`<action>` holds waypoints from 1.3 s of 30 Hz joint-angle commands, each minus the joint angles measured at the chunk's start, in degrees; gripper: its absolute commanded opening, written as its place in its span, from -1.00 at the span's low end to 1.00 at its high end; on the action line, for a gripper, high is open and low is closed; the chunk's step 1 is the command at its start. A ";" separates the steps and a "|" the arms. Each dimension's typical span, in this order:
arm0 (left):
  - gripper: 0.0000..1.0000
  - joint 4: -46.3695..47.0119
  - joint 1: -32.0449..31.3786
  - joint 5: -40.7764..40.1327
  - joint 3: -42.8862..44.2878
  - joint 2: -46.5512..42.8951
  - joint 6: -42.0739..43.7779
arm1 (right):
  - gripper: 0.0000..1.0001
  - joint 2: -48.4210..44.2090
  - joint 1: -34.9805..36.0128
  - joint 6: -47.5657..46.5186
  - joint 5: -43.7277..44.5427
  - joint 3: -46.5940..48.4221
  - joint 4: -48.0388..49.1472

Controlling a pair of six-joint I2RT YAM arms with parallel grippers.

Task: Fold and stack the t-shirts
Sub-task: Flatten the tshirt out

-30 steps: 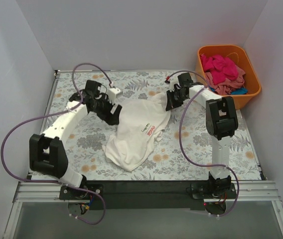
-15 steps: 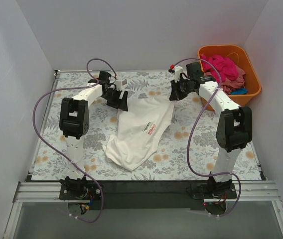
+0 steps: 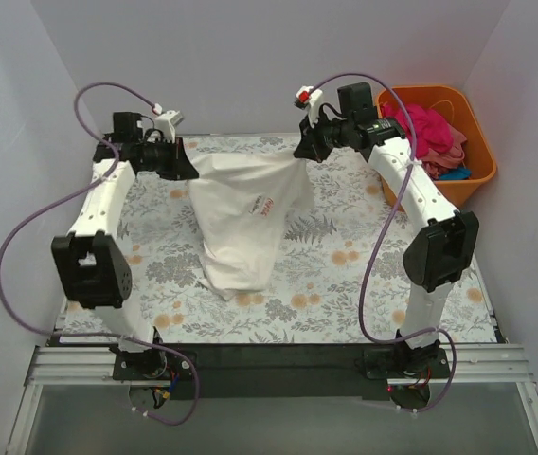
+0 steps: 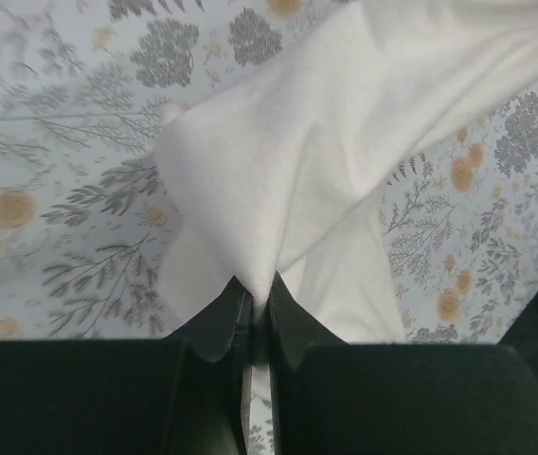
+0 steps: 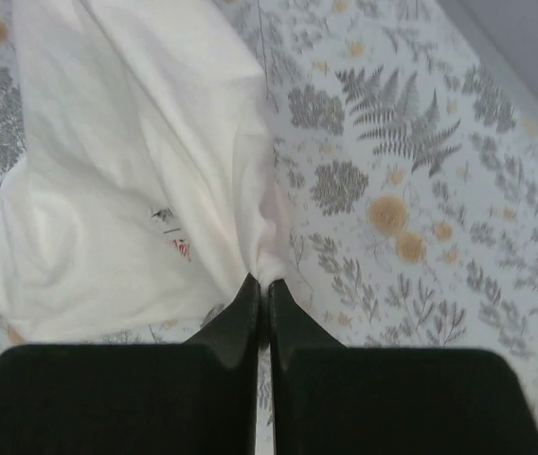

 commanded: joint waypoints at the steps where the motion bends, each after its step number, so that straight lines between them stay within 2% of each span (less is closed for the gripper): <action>1: -1.00 -5.22 -2.26 -1.13 -3.94 -18.89 9.24 | -0.97 -5.28 0.61 -4.67 -1.90 4.25 0.15; 4: -1.00 -16.38 -2.89 -1.06 -12.80 -25.84 16.19 | -0.97 -13.01 0.87 -12.75 -1.54 -4.08 -1.17; 5: -0.93 -19.63 -2.81 -0.27 -15.53 -27.25 22.66 | -0.97 -15.12 0.95 -15.47 -1.28 -11.07 -1.96; 6: -0.85 -23.84 -2.54 -0.70 -18.43 -28.74 24.46 | -0.97 -18.80 1.83 -20.37 -0.67 -14.27 -4.05; 7: -0.75 -25.97 -2.28 -1.23 -24.46 -31.80 27.35 | -0.97 -20.75 2.53 -23.55 0.12 -18.39 -4.86; 9: -0.38 -28.10 -2.01 -3.25 -29.07 -35.07 32.28 | -0.97 -26.97 5.42 -29.27 3.63 -31.39 -5.83; 10: 0.01 -28.45 -1.84 -4.30 -31.00 -38.31 32.65 | -0.97 -29.18 6.57 -34.78 5.38 -36.05 -5.75; 11: 0.14 -28.28 -1.75 -4.83 -31.46 -39.47 32.74 | -0.97 -31.21 7.54 -36.83 8.44 -44.89 -5.75; 13: 0.32 -28.28 -1.57 -5.19 -31.64 -40.97 33.01 | -0.97 -35.78 9.92 -40.09 11.19 -51.45 -5.66; 14: 0.35 -28.19 -1.57 -4.66 -31.46 -40.63 32.14 | -0.97 -37.45 10.79 -40.37 12.77 -55.92 -6.18; 15: 0.38 -28.37 -1.57 -4.22 -30.85 -39.41 32.04 | -0.42 -37.99 11.32 -40.28 13.13 -57.70 -8.71; 16: 0.40 -27.67 -1.49 -4.48 -30.59 -38.70 31.17 | -0.05 -38.78 11.67 -40.20 12.87 -57.81 -10.04; 17: 0.41 -26.62 -1.05 -4.66 -29.97 -37.82 30.73 | 0.45 -39.57 11.59 -38.89 12.87 -56.94 -11.53; 18: 0.41 -24.52 -0.44 -5.01 -29.45 -37.03 27.68 | 0.50 -39.93 11.33 -37.40 12.35 -56.32 -12.33; 21: 0.41 -21.69 0.36 -6.24 -27.16 -34.83 23.26 | 0.50 -37.13 4.76 -32.30 6.14 -49.06 -12.33; 22: 0.41 -21.25 2.62 -6.50 -26.20 -33.52 22.47 | 0.49 -33.03 -0.14 -29.33 4.28 -44.93 -12.77; 23: 0.41 -21.60 2.91 -6.42 -25.23 -32.29 21.76 | 0.42 -28.29 -4.45 -25.90 1.21 -42.54 -12.86; 25: 0.41 -20.12 4.66 -7.38 -24.44 -31.23 20.10 | 0.25 -21.34 -7.47 -18.80 1.44 -35.87 -11.47; 27: 0.41 -18.62 5.98 -8.60 -23.29 -29.56 18.17 | 0.03 -12.20 -8.53 -9.39 4.51 -30.15 -10.23; 30: 0.41 -18.00 8.60 -9.76 -21.72 -27.54 15.87 | -0.03 -7.15 -8.54 -2.35 5.74 -28.37 -7.61; 35: 0.42 -20.10 13.36 -7.04 -19.16 -23.40 15.25 | 0.00 -3.73 -7.49 2.34 12.42 -30.64 -2.59; 39: 0.42 -20.72 16.52 -6.59 -18.63 -22.34 17.09 | 0.14 -3.19 -6.08 4.19 16.20 -34.60 1.80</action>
